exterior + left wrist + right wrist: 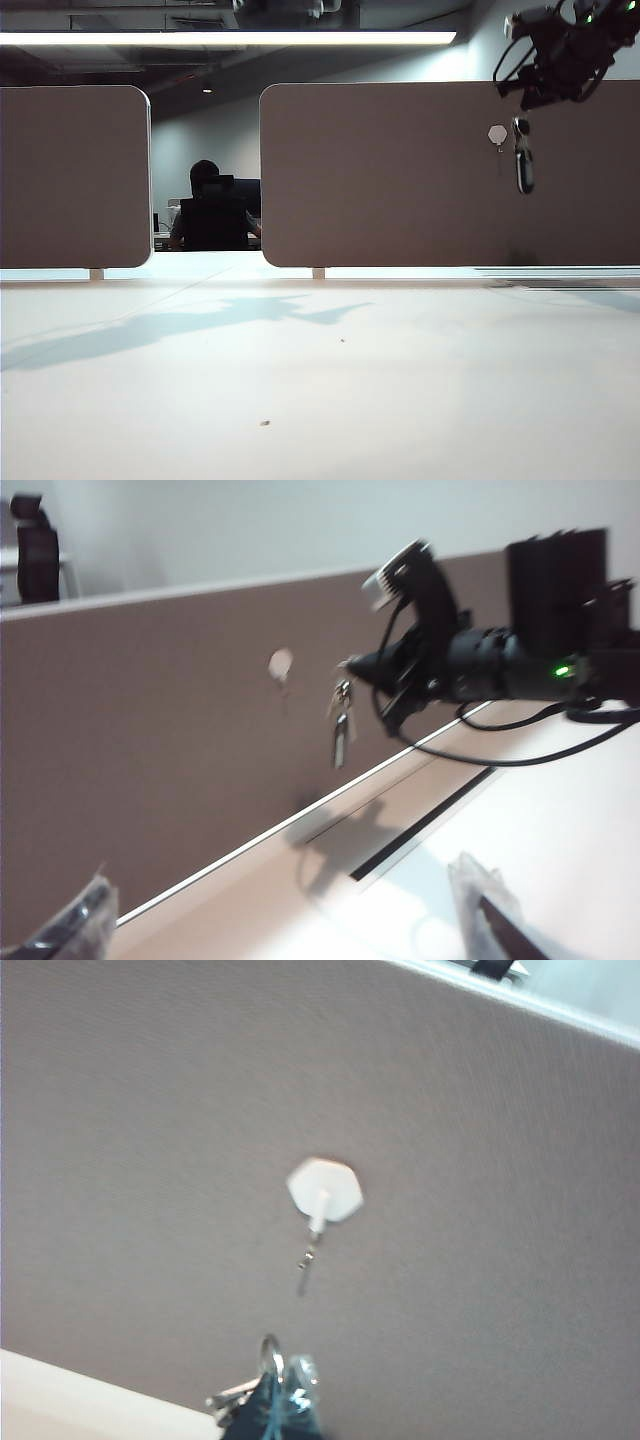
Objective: Hang the bunch of keys on the hook.
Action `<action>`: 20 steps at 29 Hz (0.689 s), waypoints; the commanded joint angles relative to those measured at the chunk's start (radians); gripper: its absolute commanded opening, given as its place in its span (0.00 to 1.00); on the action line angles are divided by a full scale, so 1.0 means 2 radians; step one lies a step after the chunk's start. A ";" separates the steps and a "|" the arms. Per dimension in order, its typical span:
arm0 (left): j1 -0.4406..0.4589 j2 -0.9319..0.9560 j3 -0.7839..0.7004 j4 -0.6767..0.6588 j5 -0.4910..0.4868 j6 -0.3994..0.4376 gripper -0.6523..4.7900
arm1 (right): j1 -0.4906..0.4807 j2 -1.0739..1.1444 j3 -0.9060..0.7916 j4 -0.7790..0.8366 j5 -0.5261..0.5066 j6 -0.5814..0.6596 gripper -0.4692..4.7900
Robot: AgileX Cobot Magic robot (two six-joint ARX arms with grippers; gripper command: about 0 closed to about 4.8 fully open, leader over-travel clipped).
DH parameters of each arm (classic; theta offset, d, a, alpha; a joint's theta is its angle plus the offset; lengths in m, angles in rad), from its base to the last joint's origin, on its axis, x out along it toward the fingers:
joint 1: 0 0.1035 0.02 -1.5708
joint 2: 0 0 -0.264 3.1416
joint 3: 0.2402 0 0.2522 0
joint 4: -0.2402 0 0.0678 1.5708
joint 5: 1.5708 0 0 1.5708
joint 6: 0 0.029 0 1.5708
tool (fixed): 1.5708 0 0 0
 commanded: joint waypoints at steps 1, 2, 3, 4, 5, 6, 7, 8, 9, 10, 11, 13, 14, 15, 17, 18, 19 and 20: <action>-0.001 0.028 0.030 -0.007 0.002 -0.001 1.00 | -0.001 0.034 0.044 0.018 -0.003 0.006 0.08; -0.001 0.039 0.040 -0.007 0.002 -0.001 1.00 | -0.001 0.046 0.057 0.019 -0.003 0.006 0.08; -0.001 0.046 0.047 -0.007 -0.003 -0.001 1.00 | -0.001 0.055 0.066 0.019 -0.003 0.006 0.08; -0.001 0.054 0.056 -0.007 -0.011 -0.001 1.00 | -0.001 0.063 0.075 0.020 -0.003 0.008 0.08; -0.001 0.063 0.066 -0.007 -0.022 -0.001 1.00 | 0.000 0.074 0.086 0.023 -0.003 0.012 0.08; -0.001 0.071 0.076 -0.006 -0.029 -0.001 1.00 | 0.000 0.081 0.093 0.025 -0.003 0.014 0.08; -0.001 0.083 0.090 -0.006 -0.032 -0.001 1.00 | 0.000 0.089 0.100 0.027 -0.003 0.015 0.08; -0.001 0.095 0.105 -0.006 -0.031 0.000 1.00 | 0.000 0.098 0.108 0.028 -0.003 0.019 0.08; -0.001 0.105 0.117 -0.008 -0.030 0.001 1.00 | 0.000 0.103 0.112 0.027 -0.003 0.027 0.08; 0.000 0.115 0.129 -0.008 -0.030 0.003 1.00 | 0.000 0.106 0.113 0.031 -0.003 0.033 0.08; 0.000 0.129 0.144 -0.007 -0.030 0.007 1.00 | 0.000 0.109 0.113 0.038 -0.003 0.038 0.08; 0.000 0.150 0.166 -0.008 -0.030 0.006 1.00 | 0.000 0.114 0.114 0.048 -0.003 0.038 0.08; -0.001 0.160 0.175 -0.008 -0.030 0.006 1.00 | -0.001 0.119 0.116 0.059 -0.003 0.038 0.08; -0.001 0.166 0.179 -0.007 -0.030 0.006 1.00 | -0.001 0.121 0.116 0.069 -0.003 0.038 0.08; -0.001 0.173 0.181 -0.003 -0.032 0.007 1.00 | -0.001 0.130 0.121 0.087 -0.003 0.041 0.08; -0.001 0.175 0.181 -0.003 -0.032 0.007 1.00 | -0.001 0.135 0.126 0.089 -0.003 0.041 0.08; -0.001 0.177 0.181 -0.003 -0.032 0.008 1.00 | -0.001 0.143 0.135 0.089 -0.003 0.041 0.08; -0.001 0.179 0.181 -0.002 -0.034 0.008 1.00 | -0.001 0.150 0.144 0.088 -0.003 0.041 0.08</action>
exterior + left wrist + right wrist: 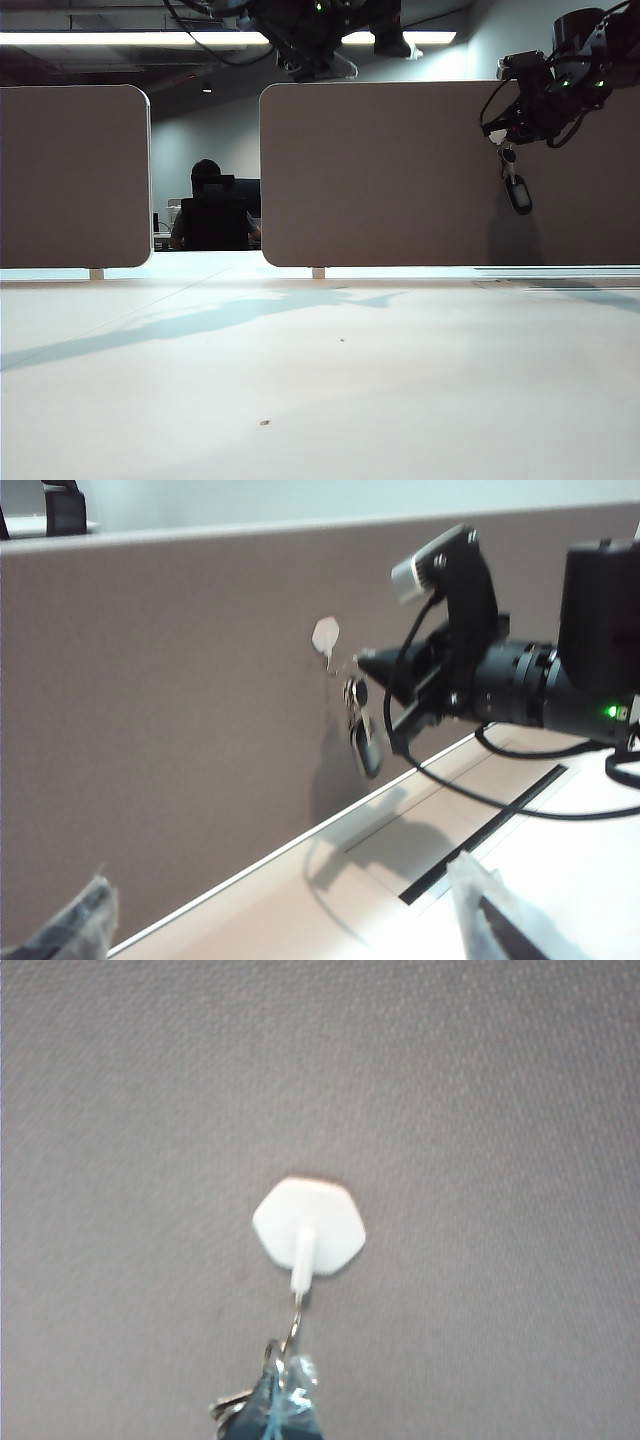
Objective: Hang the bunch of keys on the hook.
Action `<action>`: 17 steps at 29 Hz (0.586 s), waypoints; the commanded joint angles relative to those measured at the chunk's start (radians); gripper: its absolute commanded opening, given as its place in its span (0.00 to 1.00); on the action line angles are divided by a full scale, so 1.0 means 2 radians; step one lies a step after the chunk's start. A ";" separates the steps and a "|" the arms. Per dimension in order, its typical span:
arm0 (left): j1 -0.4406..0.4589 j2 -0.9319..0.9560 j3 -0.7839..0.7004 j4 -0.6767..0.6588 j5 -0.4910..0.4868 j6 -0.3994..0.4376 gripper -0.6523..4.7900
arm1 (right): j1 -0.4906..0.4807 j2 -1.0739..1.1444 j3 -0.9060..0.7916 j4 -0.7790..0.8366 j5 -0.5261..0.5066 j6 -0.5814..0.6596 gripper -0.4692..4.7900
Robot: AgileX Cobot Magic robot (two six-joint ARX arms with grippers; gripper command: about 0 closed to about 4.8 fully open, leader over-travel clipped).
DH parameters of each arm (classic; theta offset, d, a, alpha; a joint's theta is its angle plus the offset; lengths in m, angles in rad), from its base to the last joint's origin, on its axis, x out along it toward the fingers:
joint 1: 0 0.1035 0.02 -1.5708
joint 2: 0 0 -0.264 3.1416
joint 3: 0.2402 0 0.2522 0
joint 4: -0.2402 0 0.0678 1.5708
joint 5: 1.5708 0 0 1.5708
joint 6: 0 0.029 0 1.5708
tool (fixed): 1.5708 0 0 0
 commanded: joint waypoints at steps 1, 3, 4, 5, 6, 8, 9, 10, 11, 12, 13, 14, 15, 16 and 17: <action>0.000 0.000 0.004 0.012 -0.003 0.005 1.00 | 0.000 0.019 0.031 0.019 -0.001 0.007 0.08; 0.002 0.001 0.004 0.012 -0.012 0.006 1.00 | 0.000 0.036 0.051 0.021 -0.001 0.018 0.08; 0.003 0.001 0.004 0.012 -0.016 0.009 1.00 | 0.000 0.044 0.060 0.021 -0.001 0.019 0.08; 0.004 0.001 0.004 0.014 -0.019 0.011 1.00 | 0.000 0.051 0.070 0.021 -0.001 0.019 0.08; 0.004 0.001 0.004 0.014 -0.019 0.010 1.00 | 0.000 0.060 0.081 0.020 -0.001 0.019 0.08; 0.004 0.001 0.004 0.014 -0.020 0.010 1.00 | 0.000 0.070 0.094 0.020 -0.001 0.021 0.08; 0.004 0.001 0.004 0.014 -0.020 0.010 1.00 | 0.000 0.072 0.096 0.019 -0.001 0.021 0.08; 0.004 0.001 0.004 0.014 -0.020 0.010 1.00 | 0.000 0.074 0.096 0.020 -0.001 0.021 0.08; 0.004 0.001 0.004 0.014 -0.020 0.010 1.00 | 0.000 0.075 0.096 0.021 -0.001 0.021 0.08; 0.004 0.001 0.004 0.014 -0.019 0.010 1.00 | 0.000 0.076 0.096 0.020 -0.001 0.021 0.08; 0.004 0.001 0.004 0.014 -0.020 0.010 1.00 | 0.000 0.077 0.096 0.021 0.000 0.021 0.08; 0.004 0.001 0.004 0.014 -0.019 0.010 1.00 | 0.000 0.079 0.096 0.024 0.001 0.021 0.08; 0.004 0.001 0.004 0.014 -0.019 0.010 1.00 | 0.000 0.079 0.096 0.024 0.001 0.021 0.08; 0.004 0.001 0.004 0.014 -0.019 0.010 1.00 | -0.001 0.080 0.096 0.024 0.001 0.021 0.08; 0.004 0.001 0.004 0.014 -0.019 0.010 1.00 | -0.004 0.082 0.096 0.023 0.001 0.021 0.08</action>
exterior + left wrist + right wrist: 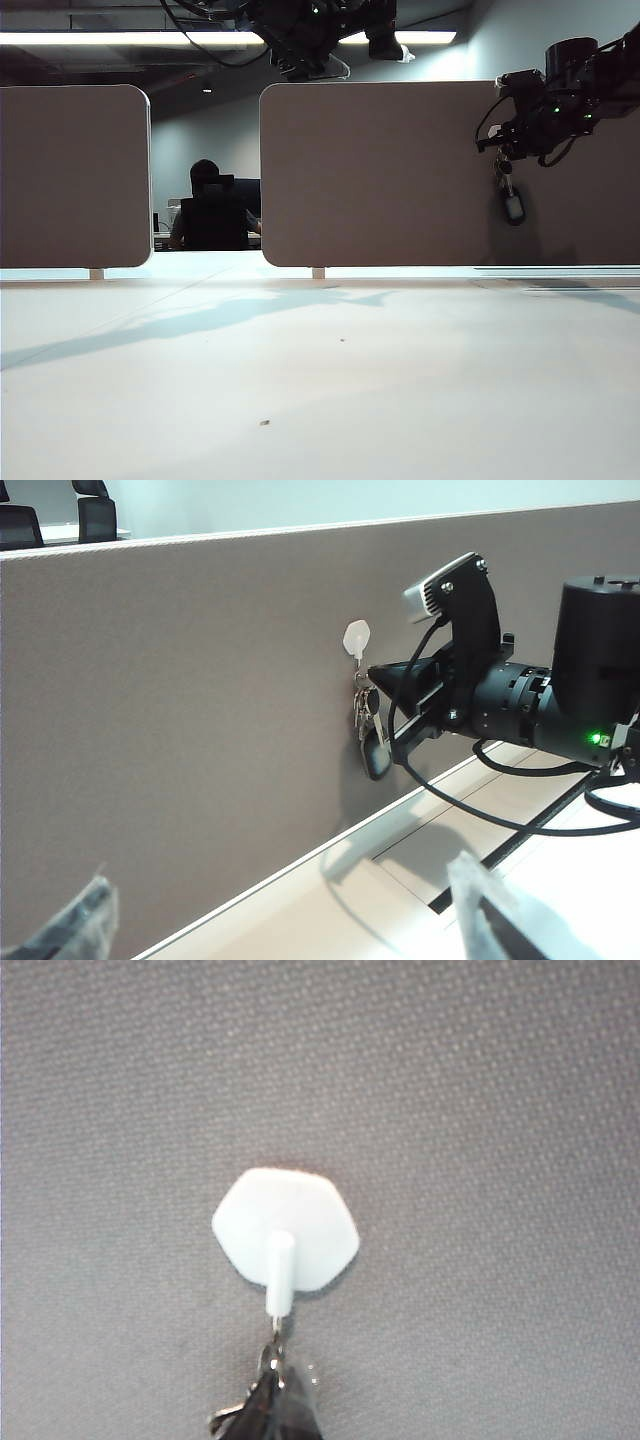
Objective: Hang the bunch of keys on the hook.
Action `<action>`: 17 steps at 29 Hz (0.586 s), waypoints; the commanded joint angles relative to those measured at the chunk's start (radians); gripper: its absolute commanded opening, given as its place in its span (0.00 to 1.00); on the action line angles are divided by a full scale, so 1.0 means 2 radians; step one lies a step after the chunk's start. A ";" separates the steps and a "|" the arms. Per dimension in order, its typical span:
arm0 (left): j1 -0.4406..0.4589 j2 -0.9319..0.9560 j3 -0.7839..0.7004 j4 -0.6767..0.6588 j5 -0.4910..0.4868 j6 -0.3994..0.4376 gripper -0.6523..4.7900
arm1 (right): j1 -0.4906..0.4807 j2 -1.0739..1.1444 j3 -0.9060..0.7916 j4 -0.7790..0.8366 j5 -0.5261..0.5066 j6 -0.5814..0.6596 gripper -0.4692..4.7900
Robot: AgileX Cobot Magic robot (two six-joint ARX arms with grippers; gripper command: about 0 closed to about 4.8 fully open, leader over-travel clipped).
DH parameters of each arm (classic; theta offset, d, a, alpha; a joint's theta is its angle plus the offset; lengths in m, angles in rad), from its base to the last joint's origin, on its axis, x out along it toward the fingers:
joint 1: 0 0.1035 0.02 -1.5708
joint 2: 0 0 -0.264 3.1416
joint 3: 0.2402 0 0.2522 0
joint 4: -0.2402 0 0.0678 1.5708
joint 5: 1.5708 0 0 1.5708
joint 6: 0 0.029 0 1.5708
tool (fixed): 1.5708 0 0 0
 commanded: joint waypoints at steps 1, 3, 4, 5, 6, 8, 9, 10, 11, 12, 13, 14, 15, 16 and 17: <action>0.000 -0.001 0.004 0.004 -0.002 0.002 1.00 | -0.003 0.002 0.004 0.009 0.000 0.002 0.08; 0.000 -0.001 0.004 0.000 -0.001 0.002 1.00 | -0.005 0.003 0.003 0.003 0.005 0.002 0.08; 0.000 -0.002 0.004 -0.001 -0.001 0.002 1.00 | -0.005 0.003 0.003 0.001 0.008 0.002 0.08; 0.000 -0.002 0.004 -0.002 -0.001 0.002 1.00 | -0.005 0.002 0.003 -0.001 0.013 0.002 0.08; 0.000 -0.002 0.004 -0.002 -0.001 0.002 1.00 | -0.006 0.002 0.003 -0.001 0.015 0.002 0.10; 0.000 -0.002 0.004 -0.003 -0.001 0.002 1.00 | -0.006 -0.002 0.003 -0.002 0.018 0.002 0.20; 0.000 -0.002 0.004 -0.005 -0.001 0.002 1.00 | -0.006 -0.003 0.003 -0.003 0.024 0.002 0.28; 0.000 -0.003 0.004 -0.006 -0.001 0.001 1.00 | -0.006 -0.004 0.003 -0.005 0.029 0.002 0.37; 0.000 -0.005 0.004 -0.010 -0.001 0.001 1.00 | -0.005 -0.008 0.003 -0.008 0.034 0.002 0.46; 0.000 -0.006 0.004 -0.011 -0.001 0.001 1.00 | -0.005 -0.011 0.003 -0.013 0.035 0.002 0.53; 0.000 -0.008 0.004 -0.013 -0.001 0.001 1.00 | -0.004 -0.015 0.003 -0.019 0.035 0.002 0.59; 0.000 -0.011 0.004 -0.018 -0.002 0.002 1.00 | -0.004 -0.017 0.003 -0.022 0.035 0.002 0.62; 0.000 -0.014 0.004 -0.021 -0.002 0.002 1.00 | -0.004 -0.021 0.004 -0.029 0.035 0.002 0.63; 0.000 -0.017 0.004 -0.026 -0.006 0.002 1.00 | -0.004 -0.024 0.004 -0.036 0.035 0.000 0.63; 0.000 -0.023 0.004 -0.035 -0.006 0.002 1.00 | -0.004 -0.029 0.004 -0.048 0.035 -0.002 0.63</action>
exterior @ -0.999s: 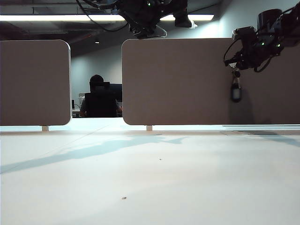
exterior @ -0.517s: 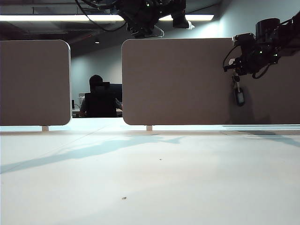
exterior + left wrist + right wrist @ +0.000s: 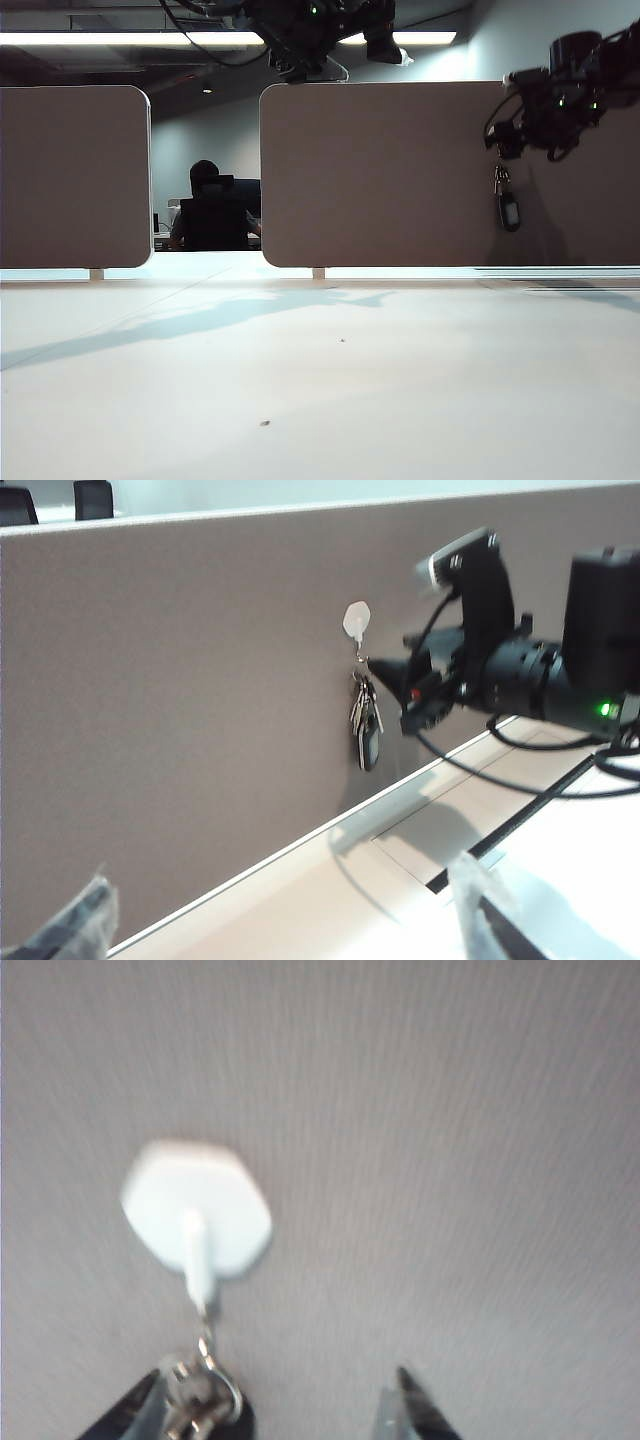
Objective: Hang the bunch of keys on the hook.
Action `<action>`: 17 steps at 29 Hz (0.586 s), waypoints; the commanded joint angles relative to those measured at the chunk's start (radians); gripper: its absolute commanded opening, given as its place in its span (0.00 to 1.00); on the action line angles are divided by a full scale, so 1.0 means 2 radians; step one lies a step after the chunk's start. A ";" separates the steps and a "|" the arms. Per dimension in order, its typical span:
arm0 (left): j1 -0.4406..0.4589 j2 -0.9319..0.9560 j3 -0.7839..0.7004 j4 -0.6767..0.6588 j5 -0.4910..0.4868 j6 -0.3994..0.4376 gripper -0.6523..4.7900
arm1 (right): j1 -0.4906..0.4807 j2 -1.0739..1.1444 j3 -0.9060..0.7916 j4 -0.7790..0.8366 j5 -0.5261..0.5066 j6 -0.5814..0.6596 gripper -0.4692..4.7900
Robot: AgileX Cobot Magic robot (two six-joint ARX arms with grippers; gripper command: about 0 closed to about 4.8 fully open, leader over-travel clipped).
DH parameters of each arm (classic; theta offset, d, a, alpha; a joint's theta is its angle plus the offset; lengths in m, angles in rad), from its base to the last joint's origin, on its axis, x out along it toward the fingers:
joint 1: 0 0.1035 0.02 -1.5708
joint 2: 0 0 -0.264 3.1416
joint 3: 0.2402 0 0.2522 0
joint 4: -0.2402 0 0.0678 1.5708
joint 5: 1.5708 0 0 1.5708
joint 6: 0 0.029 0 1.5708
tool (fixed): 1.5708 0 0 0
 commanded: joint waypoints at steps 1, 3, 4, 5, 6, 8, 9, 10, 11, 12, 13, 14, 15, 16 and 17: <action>0.000 -0.022 0.004 -0.019 -0.007 0.002 1.00 | 0.001 -0.021 0.003 -0.029 0.003 -0.003 0.63; 0.000 -0.036 0.004 -0.040 -0.010 0.002 1.00 | 0.001 -0.034 0.003 -0.066 0.003 -0.004 0.62; 0.000 -0.043 0.004 -0.050 -0.011 0.002 1.00 | 0.002 -0.041 0.003 -0.085 0.003 -0.006 0.56; 0.000 -0.054 0.004 -0.067 -0.011 0.002 1.00 | 0.003 -0.048 0.003 -0.104 0.002 -0.006 0.42; 0.001 -0.064 0.004 -0.087 -0.011 0.002 0.94 | 0.003 -0.057 0.003 -0.129 -0.002 -0.006 0.20; 0.004 -0.091 0.004 -0.141 -0.012 0.000 0.52 | 0.007 -0.071 0.003 -0.163 -0.003 -0.008 0.09; 0.004 -0.108 0.004 -0.177 -0.016 0.000 0.22 | 0.011 -0.080 0.002 -0.175 -0.003 -0.008 0.08; 0.004 -0.122 0.004 -0.204 -0.020 0.000 0.09 | 0.016 -0.088 0.002 -0.184 -0.004 -0.008 0.08; 0.004 -0.136 0.004 -0.229 -0.024 0.001 0.11 | 0.017 -0.099 0.002 -0.191 -0.005 -0.008 0.08; 0.007 -0.157 0.004 -0.258 -0.027 0.001 0.11 | 0.018 -0.109 0.002 -0.193 -0.005 -0.007 0.08; 0.011 -0.173 0.004 -0.279 -0.027 0.000 0.11 | 0.019 -0.123 0.002 -0.195 -0.005 -0.004 0.08; 0.012 -0.192 0.004 -0.301 -0.027 0.000 0.11 | 0.022 -0.135 0.002 -0.197 -0.007 -0.003 0.08; 0.013 -0.215 0.004 -0.327 -0.028 -0.002 0.11 | 0.026 -0.152 0.002 -0.201 -0.009 -0.003 0.08; 0.014 -0.234 0.003 -0.348 -0.034 -0.004 0.11 | 0.028 -0.165 0.002 -0.208 -0.011 -0.003 0.08; 0.016 -0.258 0.003 -0.373 -0.047 -0.004 0.11 | 0.033 -0.177 0.002 -0.216 -0.011 -0.004 0.08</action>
